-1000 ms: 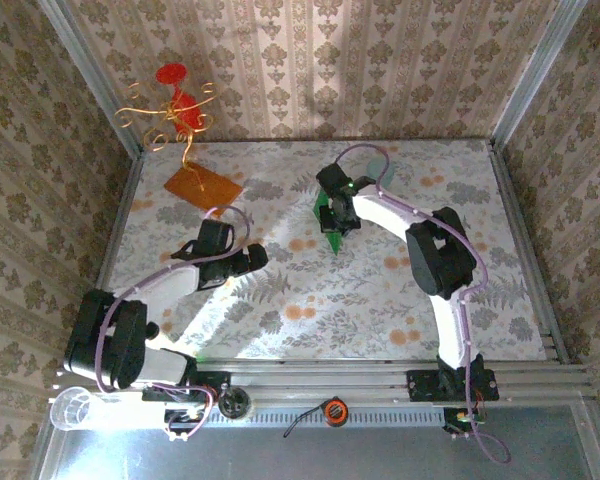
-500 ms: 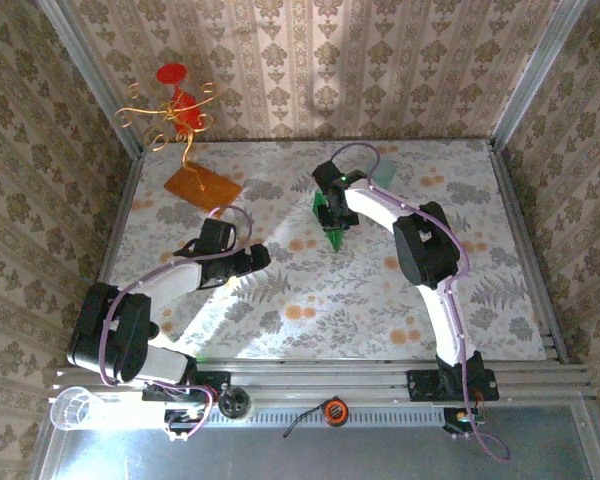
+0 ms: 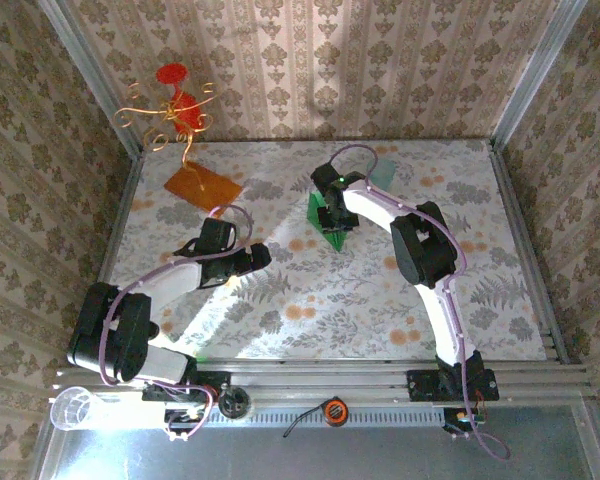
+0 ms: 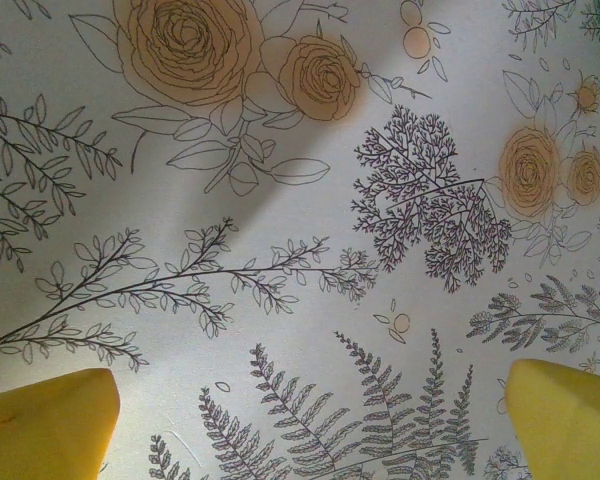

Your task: Fold a paper plane with a square sheet of paper (pick it up from the middle)

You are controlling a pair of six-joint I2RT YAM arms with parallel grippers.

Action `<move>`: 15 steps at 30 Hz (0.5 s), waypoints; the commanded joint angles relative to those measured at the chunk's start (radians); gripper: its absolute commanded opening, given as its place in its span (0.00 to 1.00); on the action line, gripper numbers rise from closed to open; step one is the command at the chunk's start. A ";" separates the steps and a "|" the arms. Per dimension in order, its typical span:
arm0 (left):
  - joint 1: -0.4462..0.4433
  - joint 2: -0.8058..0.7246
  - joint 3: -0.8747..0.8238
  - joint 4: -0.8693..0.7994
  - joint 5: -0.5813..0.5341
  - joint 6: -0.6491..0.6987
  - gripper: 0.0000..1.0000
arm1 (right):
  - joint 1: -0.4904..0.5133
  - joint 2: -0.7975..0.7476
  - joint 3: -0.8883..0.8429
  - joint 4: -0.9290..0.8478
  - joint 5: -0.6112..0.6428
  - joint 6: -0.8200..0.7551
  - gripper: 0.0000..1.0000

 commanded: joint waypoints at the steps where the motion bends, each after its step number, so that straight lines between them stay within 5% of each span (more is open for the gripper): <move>1: -0.009 0.012 0.033 -0.004 0.012 0.027 1.00 | -0.004 0.048 -0.026 -0.034 0.073 0.022 0.39; 15: -0.011 -0.012 0.030 -0.020 -0.015 0.025 1.00 | -0.012 0.057 -0.055 -0.002 0.083 0.117 0.48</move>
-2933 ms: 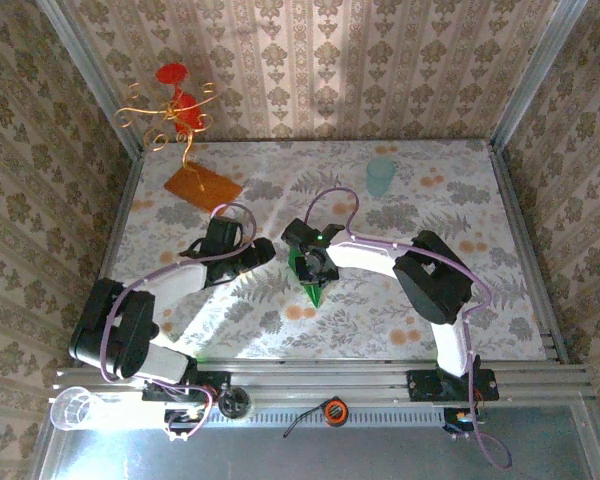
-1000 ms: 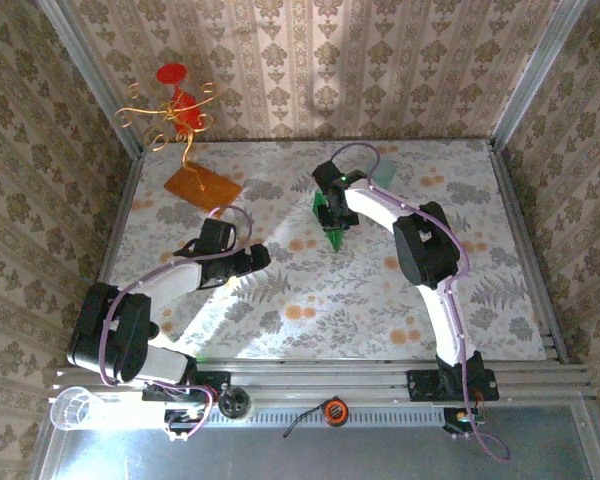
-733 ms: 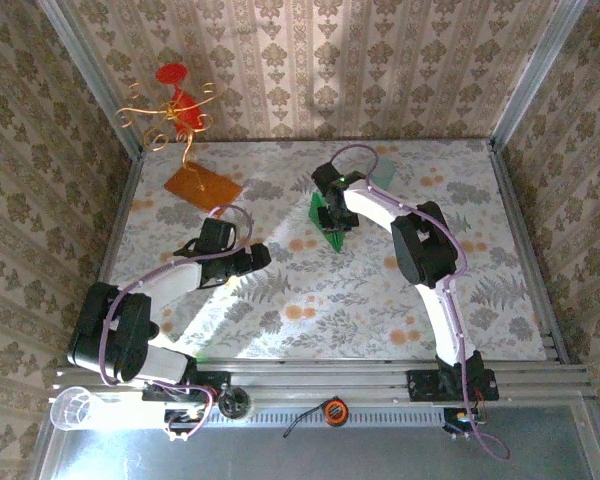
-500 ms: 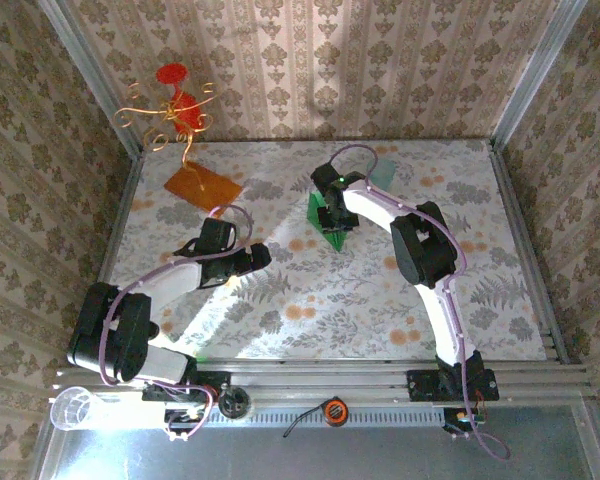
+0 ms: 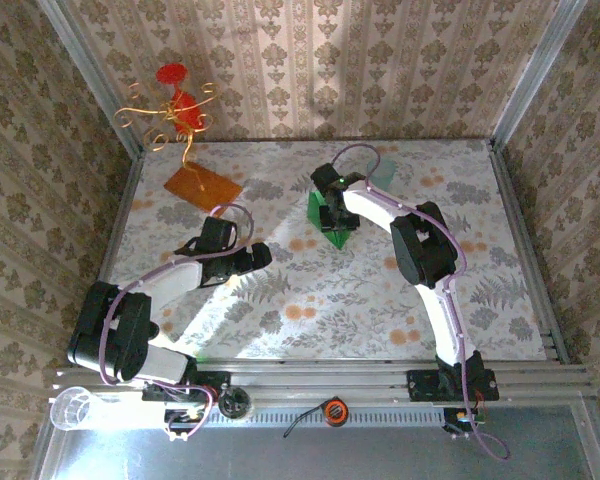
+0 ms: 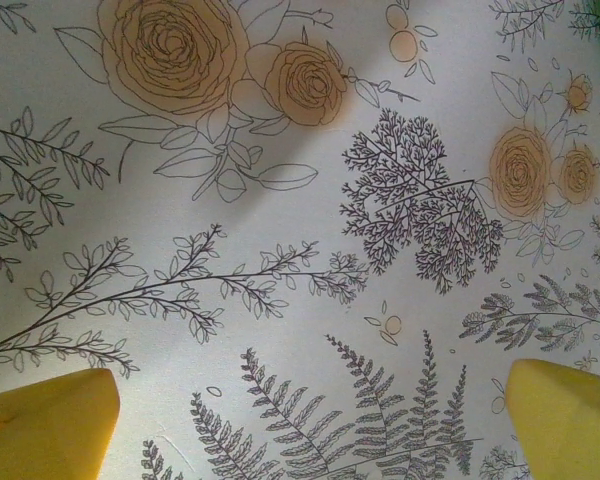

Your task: Fold a paper plane with a square sheet of paper (pick it up from the middle)

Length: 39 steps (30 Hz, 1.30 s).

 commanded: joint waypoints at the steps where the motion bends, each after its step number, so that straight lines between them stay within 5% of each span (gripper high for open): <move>1: -0.007 -0.018 0.017 -0.015 -0.013 0.014 1.00 | -0.014 0.057 -0.046 -0.013 0.031 0.044 0.48; 9: -0.006 -0.098 0.022 -0.029 -0.069 0.001 1.00 | -0.017 -0.002 -0.039 -0.001 -0.006 0.055 0.48; 18: 0.016 -0.263 0.085 -0.142 -0.257 0.077 1.00 | -0.025 -0.303 -0.105 0.072 -0.036 0.080 0.59; 24: 0.057 -0.375 0.056 -0.117 -0.451 0.159 1.00 | -0.065 -0.600 -0.393 0.237 0.001 0.092 0.69; 32: 0.204 -0.438 -0.006 -0.045 -0.545 0.264 1.00 | -0.198 -1.038 -0.863 0.503 0.316 -0.023 1.00; 39: 0.264 -0.450 -0.142 0.187 -0.597 0.402 1.00 | -0.346 -1.181 -1.148 0.741 0.466 -0.174 1.00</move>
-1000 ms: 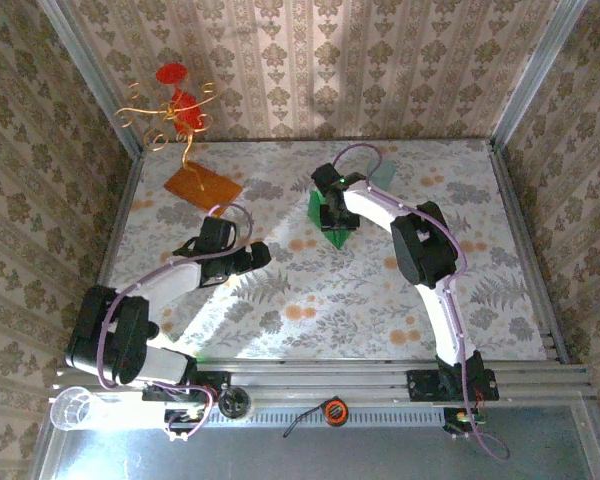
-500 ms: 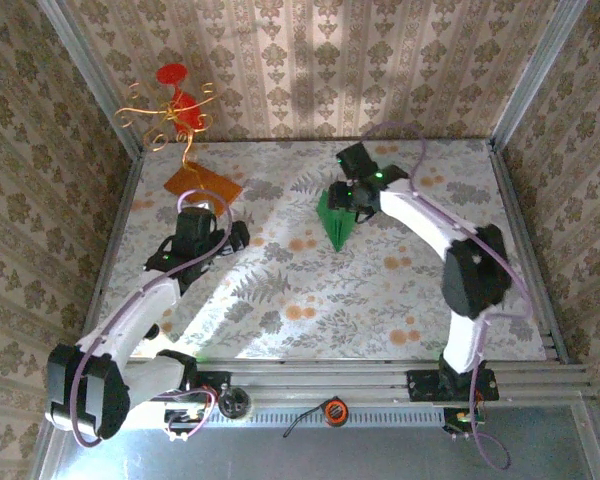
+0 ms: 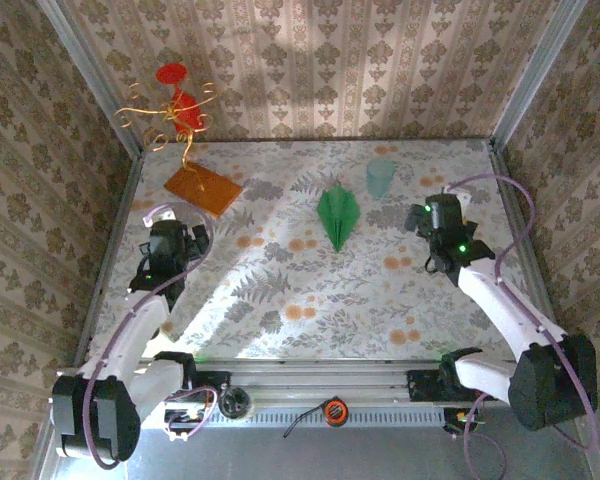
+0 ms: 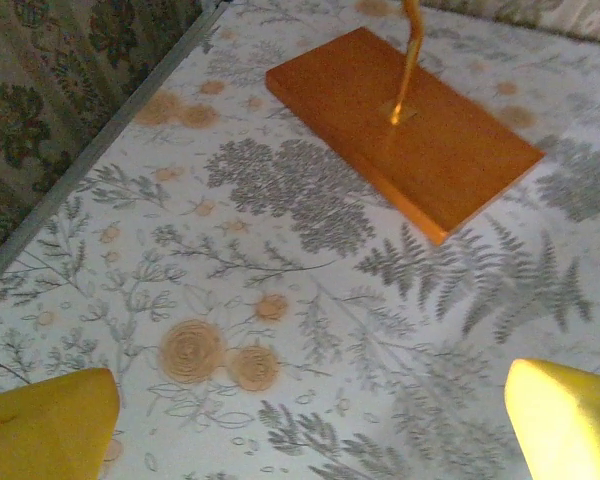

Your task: Fold a paper plane with a square sheet of paper (pick it up from the middle)

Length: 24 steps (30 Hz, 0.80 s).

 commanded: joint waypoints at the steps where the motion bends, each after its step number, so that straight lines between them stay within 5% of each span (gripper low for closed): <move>1: 0.047 -0.002 -0.034 0.135 -0.041 0.090 1.00 | -0.058 -0.019 -0.092 0.177 0.114 -0.094 1.00; 8: 0.178 0.102 -0.167 0.470 0.124 0.135 1.00 | -0.194 0.104 -0.175 0.313 0.000 -0.101 1.00; 19: 0.232 0.334 -0.251 0.915 0.460 0.270 1.00 | -0.209 0.188 -0.346 0.832 -0.248 -0.219 1.00; 24: 0.235 0.412 -0.267 1.043 0.462 0.272 1.00 | -0.210 0.252 -0.391 1.018 -0.292 -0.243 1.00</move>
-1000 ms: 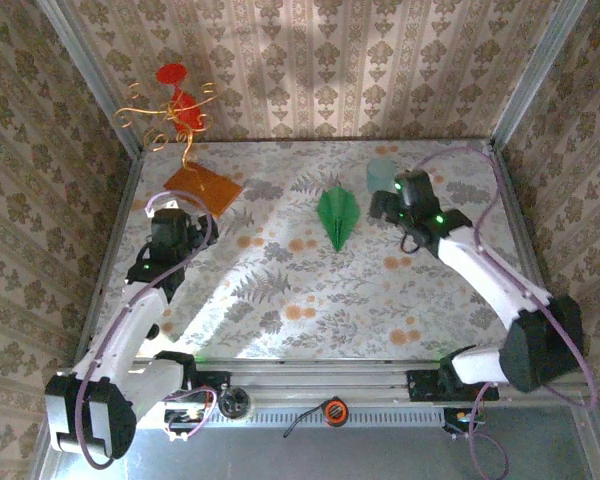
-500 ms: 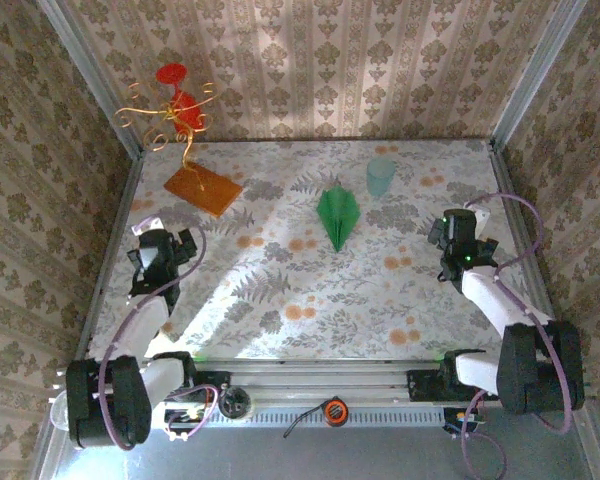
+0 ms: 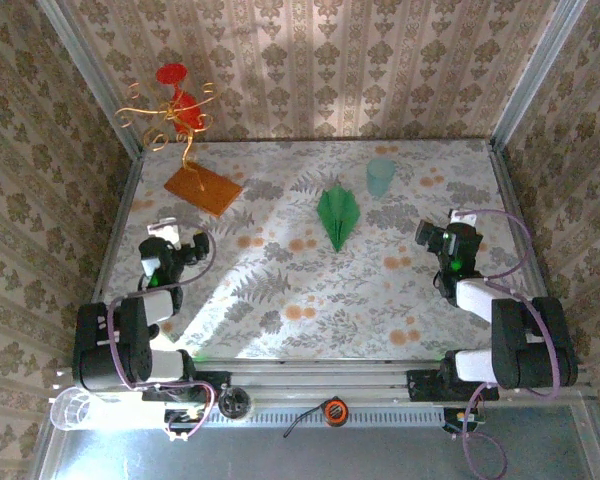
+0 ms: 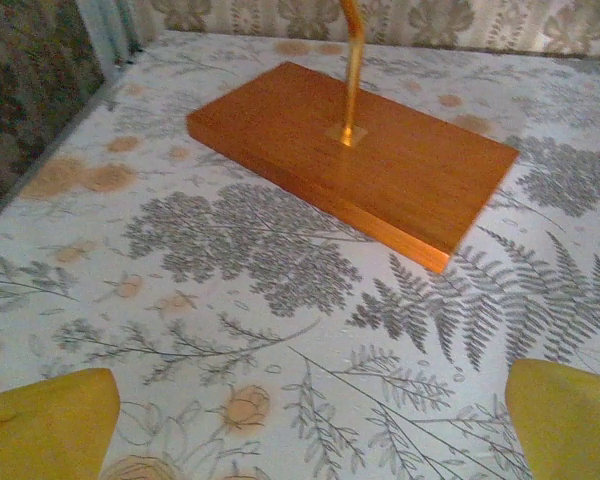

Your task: Fold a paper plane with a square sheet of paper (pick it up from the middle)

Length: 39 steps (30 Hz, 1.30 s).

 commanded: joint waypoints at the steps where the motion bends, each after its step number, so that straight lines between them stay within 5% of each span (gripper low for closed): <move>1: 0.011 0.042 -0.013 0.197 0.041 0.027 1.00 | -0.002 0.077 -0.029 0.223 -0.072 -0.048 1.00; 6: 0.003 0.149 0.006 0.256 0.052 0.042 1.00 | 0.005 0.084 -0.006 0.183 -0.109 -0.070 1.00; 10: -0.046 0.180 0.048 0.204 0.001 0.087 1.00 | 0.044 0.201 -0.035 0.365 -0.115 -0.126 1.00; 19: -0.099 0.198 0.098 0.119 -0.120 0.118 1.00 | 0.056 0.189 0.016 0.244 -0.079 -0.125 1.00; 39: -0.094 0.199 0.102 0.112 -0.090 0.122 1.00 | 0.058 0.191 0.018 0.245 -0.077 -0.127 1.00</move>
